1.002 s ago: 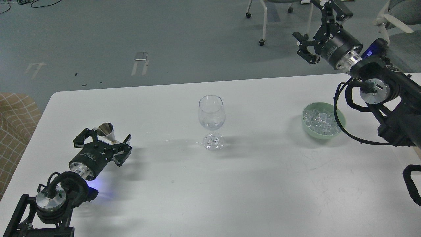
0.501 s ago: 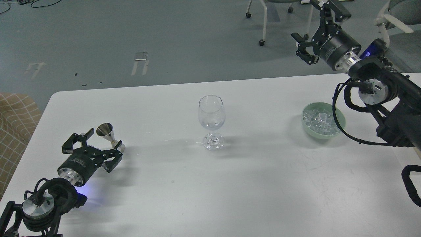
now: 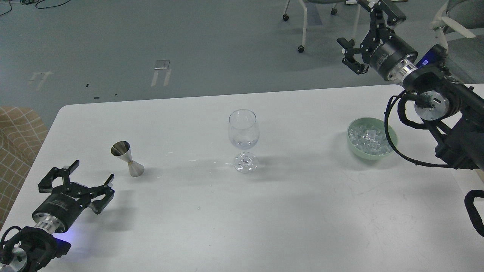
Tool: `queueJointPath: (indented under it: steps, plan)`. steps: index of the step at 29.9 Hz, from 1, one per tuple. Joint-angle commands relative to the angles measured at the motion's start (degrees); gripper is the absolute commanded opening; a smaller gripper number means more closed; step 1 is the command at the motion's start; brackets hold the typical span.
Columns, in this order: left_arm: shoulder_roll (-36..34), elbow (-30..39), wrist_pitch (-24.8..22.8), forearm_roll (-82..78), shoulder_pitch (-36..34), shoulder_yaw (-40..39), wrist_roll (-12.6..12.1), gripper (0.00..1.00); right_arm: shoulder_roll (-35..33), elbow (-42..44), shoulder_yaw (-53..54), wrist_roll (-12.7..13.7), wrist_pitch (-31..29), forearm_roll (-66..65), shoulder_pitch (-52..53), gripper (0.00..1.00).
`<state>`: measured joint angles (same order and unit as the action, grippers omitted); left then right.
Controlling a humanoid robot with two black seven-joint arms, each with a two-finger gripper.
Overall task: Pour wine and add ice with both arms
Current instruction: 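Open the left gripper and withdraw it from the jigger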
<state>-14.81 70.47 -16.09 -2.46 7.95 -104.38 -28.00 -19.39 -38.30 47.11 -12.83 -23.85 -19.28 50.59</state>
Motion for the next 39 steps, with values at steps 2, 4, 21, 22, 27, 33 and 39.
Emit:
queueJointPath:
  steps: [2,4,21,22,27,33,39]
  plan:
    - [-5.22,-0.68,-1.66,-0.17,-3.02,-1.27,0.00,0.98,-0.56,-0.11,0.09,0.00,-0.15,0.04,-0.05,1.00]
    - [-7.93,-0.86,-3.23,-0.70,-5.21,-1.18,0.00,0.98,-0.65,-0.11,0.09,0.00,-0.23,0.04,-0.05,1.00]
    - [-15.16,-6.48,-6.15,-23.28,-31.49,14.35,20.78,0.98,-1.00,-0.20,0.09,-0.18,-0.24,0.04,-0.05,1.00]
    - [-14.98,-6.48,-6.06,-23.55,-32.28,15.77,21.32,0.98,-1.00,-0.20,0.09,-0.18,-0.24,0.04,-0.05,1.00]
    - [-10.95,-7.88,-3.26,-32.40,-38.79,24.74,28.50,0.98,-1.00,-0.11,0.09,-0.18,-0.24,-0.05,-0.05,1.00]
    - [-8.14,-9.56,-0.53,-35.95,-39.15,27.38,31.61,0.98,-1.09,-0.11,0.00,-0.18,-0.24,-0.05,-0.05,1.00]
    - [-4.61,-9.91,1.24,-35.60,-39.15,26.77,32.48,0.98,-3.46,-0.64,-0.61,0.00,-0.15,-3.73,0.21,1.00]
